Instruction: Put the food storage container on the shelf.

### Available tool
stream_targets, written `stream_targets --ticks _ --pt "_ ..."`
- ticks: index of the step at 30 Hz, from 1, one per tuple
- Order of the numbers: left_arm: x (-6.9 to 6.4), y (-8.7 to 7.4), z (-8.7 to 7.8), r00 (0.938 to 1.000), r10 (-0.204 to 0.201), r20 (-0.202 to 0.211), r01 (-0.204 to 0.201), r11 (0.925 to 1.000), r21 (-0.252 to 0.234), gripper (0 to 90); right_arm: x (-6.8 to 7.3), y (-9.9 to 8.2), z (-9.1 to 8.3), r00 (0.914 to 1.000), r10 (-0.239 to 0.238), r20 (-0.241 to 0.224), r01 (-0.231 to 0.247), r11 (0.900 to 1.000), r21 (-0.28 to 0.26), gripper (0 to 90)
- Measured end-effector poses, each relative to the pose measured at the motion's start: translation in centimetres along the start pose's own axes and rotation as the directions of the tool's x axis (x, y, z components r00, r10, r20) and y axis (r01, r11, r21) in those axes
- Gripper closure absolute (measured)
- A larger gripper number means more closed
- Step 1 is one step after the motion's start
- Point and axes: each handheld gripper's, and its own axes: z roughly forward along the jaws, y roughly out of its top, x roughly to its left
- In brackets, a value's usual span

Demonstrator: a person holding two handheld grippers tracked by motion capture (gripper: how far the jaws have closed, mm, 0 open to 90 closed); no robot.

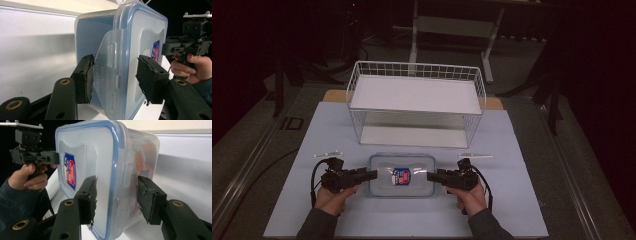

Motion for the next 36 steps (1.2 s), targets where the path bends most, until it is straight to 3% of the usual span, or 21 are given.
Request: stream_targets --ticks 23,36 --pt "-2.3 0.8 -0.2 0.9987 0.048 0.017 -0.047 0.9969 -0.063 48.7 1.5 1.9 -2.4 0.9953 -0.096 0.016 0.096 0.9938 -0.056 51.5" --pt "-3.8 2.3 -0.3 0.9956 0.092 0.022 -0.089 0.9924 -0.084 48.8 2.1 3.0 -4.2 0.9912 -0.129 0.029 0.131 0.9856 -0.106 51.5"
